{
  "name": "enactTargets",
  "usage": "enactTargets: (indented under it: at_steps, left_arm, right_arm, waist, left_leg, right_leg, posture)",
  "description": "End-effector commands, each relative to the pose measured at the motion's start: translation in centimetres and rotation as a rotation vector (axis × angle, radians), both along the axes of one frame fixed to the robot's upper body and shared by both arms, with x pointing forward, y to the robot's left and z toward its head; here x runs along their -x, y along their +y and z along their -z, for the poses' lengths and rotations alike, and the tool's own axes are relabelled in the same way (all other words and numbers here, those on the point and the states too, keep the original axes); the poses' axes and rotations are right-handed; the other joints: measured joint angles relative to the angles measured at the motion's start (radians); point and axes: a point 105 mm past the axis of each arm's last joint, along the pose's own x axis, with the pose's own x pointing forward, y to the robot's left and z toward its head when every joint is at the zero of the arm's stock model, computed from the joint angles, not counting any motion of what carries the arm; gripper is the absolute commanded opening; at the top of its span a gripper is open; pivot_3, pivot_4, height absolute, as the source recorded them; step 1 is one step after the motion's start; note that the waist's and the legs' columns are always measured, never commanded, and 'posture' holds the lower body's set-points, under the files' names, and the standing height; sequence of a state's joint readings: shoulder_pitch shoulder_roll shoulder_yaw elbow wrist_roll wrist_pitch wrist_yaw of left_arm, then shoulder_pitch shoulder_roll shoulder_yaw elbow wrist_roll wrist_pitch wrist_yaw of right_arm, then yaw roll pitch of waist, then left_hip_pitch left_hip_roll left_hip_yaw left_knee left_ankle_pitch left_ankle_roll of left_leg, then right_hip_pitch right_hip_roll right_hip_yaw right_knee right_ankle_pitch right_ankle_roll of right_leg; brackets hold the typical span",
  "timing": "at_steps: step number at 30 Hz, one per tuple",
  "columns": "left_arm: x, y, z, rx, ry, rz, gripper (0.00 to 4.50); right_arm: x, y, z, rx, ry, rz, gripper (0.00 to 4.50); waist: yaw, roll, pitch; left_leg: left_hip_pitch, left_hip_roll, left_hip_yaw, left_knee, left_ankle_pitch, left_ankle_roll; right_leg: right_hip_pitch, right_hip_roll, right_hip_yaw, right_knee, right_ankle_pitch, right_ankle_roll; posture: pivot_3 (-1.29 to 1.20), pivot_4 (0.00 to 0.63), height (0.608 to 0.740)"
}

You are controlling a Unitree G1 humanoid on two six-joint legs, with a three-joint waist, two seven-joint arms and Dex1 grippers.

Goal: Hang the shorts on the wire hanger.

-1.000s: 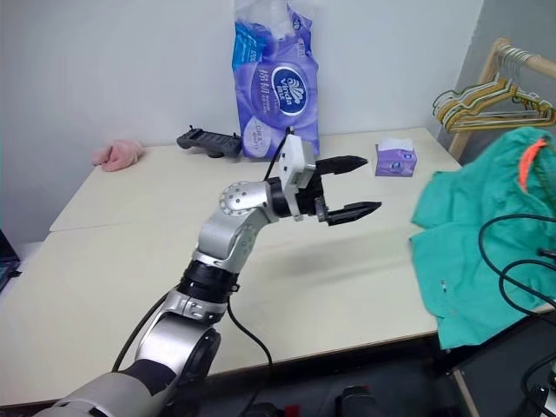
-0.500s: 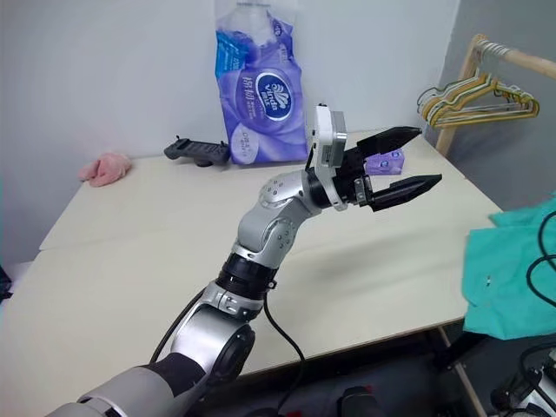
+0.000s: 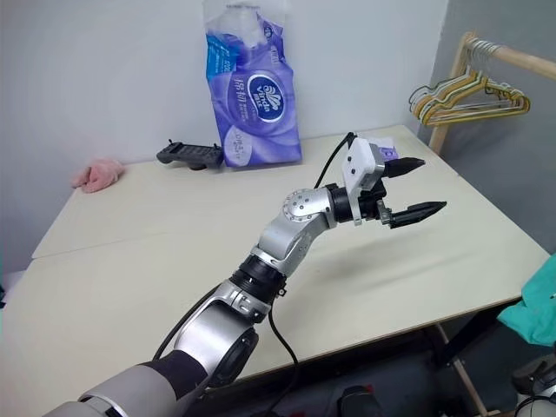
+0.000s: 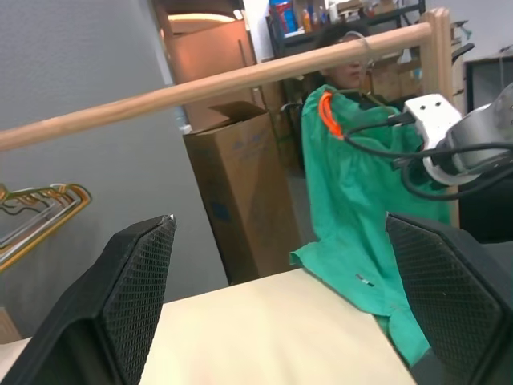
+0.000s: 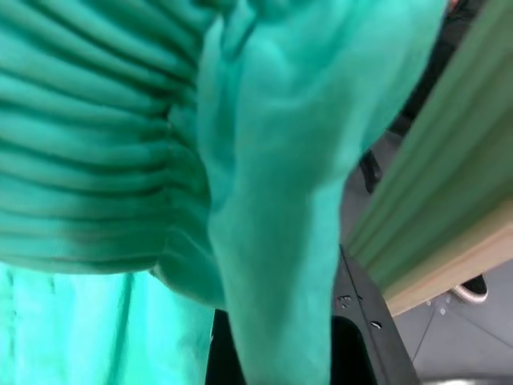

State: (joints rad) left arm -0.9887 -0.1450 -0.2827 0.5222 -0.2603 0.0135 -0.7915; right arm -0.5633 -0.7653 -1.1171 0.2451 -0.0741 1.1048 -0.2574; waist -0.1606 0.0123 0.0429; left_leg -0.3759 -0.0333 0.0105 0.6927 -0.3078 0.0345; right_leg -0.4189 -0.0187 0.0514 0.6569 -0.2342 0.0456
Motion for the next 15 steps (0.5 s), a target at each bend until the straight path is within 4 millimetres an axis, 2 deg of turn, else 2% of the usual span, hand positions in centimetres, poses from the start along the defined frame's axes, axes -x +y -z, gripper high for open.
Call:
enactTargets:
  at_steps: [1, 8, 9, 11, 15]
  left_arm:
    - [3.9, -4.0, -3.4, 0.087, -0.06, 0.129, 4.47]
    - [3.8, -4.1, -3.3, 0.065, -0.091, 0.121, 4.47]
    - [3.7, -4.0, -3.3, 0.064, -0.092, 0.118, 4.5]
    - [3.6, -3.9, -3.3, 0.062, -0.093, 0.111, 4.5]
    - [3.5, -3.8, -3.3, 0.06, -0.094, 0.108, 4.5]
  right_arm:
    - [-0.1, -1.0, -2.3, 0.058, -0.069, 0.029, 0.0]
    - [-1.0, -1.1, -1.7, 0.022, -0.092, 0.017, 0.0]
    - [-1.2, -1.0, -1.7, 0.024, -0.096, 0.012, 0.56]
    - [-1.5, -0.9, -1.8, 0.033, -0.094, -0.002, 1.13]
    - [-1.6, -0.7, -2.2, 0.071, -0.062, -0.007, 2.51]
  waist:
    - [-0.003, 0.0, 0.0]
    - [-0.006, -0.001, 0.0]
    - [-0.006, -0.001, 0.001]
    - [-0.008, 0.0, 0.001]
    - [-0.011, -0.001, 0.001]
  left_leg:
    - [0.0, 0.0, 0.0, 0.0, 0.0, 0.0]
    - [0.004, -0.004, 0.005, -0.001, -0.002, 0.003]
    - [0.007, -0.005, 0.005, -0.002, -0.002, 0.004]
    - [0.016, -0.007, 0.006, -0.008, -0.003, 0.004]
    - [0.016, -0.009, 0.012, -0.011, -0.003, 0.005]
  right_leg:
    - [0.0, 0.0, 0.0, 0.0, 0.0, 0.001]
    - [0.002, 0.0, 0.011, -0.001, -0.003, 0.006]
    - [0.005, 0.0, 0.013, -0.001, -0.005, 0.008]
    - [0.015, 0.0, 0.018, -0.008, -0.006, 0.01]
    - [0.015, 0.001, 0.025, -0.013, -0.004, 0.016]
  posture:
    - [-0.27, 0.007, 0.74]
    - [-0.26, 0.011, 0.74]
    - [-0.25, 0.015, 0.74]
    - [-0.25, 0.018, 0.74]
    - [-0.25, 0.022, 0.74]
